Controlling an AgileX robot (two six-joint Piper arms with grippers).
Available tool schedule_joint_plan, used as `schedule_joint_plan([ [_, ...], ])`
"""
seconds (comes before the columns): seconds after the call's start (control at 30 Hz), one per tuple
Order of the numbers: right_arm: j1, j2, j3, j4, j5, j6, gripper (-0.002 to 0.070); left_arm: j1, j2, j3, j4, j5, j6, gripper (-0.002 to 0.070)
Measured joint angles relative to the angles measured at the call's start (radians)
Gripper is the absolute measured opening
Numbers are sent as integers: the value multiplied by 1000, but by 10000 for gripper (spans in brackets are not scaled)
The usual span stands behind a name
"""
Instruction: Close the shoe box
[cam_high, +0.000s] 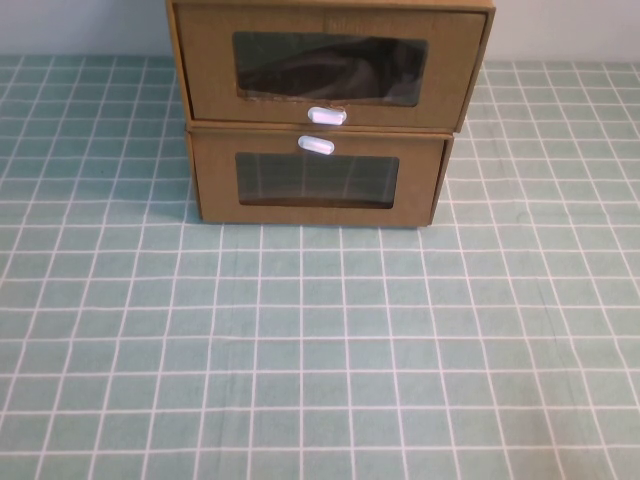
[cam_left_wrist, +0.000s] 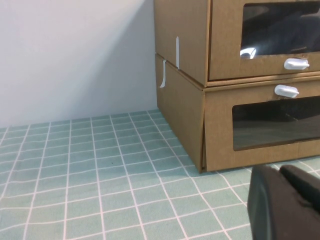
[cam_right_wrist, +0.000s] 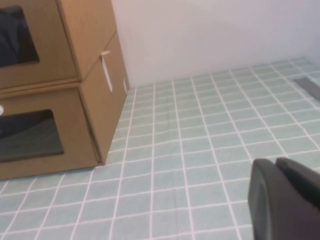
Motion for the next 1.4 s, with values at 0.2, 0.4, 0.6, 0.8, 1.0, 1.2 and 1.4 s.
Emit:
schedule_joint_plan([
  [0.2, -14, -31, 11, -2, 54, -2, -11, 0, 0, 0, 0, 0, 0, -5],
  [0.4, -15, -31, 11, -44, 200, -4, -11, 0, 0, 0, 0, 0, 0, -5],
  [0.6, -15, -31, 13, -50, 260, -6, -12, 0, 0, 0, 0, 0, 0, -5],
  [0.8, -15, -31, 13, -48, 260, -6, -11, 0, 0, 0, 0, 0, 0, -5],
  [1.0, -15, -31, 13, -46, 260, -6, -11, 0, 0, 0, 0, 0, 0, -5],
  [1.2, -15, -31, 13, -46, 260, -6, -11, 0, 0, 0, 0, 0, 0, -5],
  [1.4, -15, -31, 13, -46, 260, -6, -11, 0, 0, 0, 43, -2, -6, -5],
])
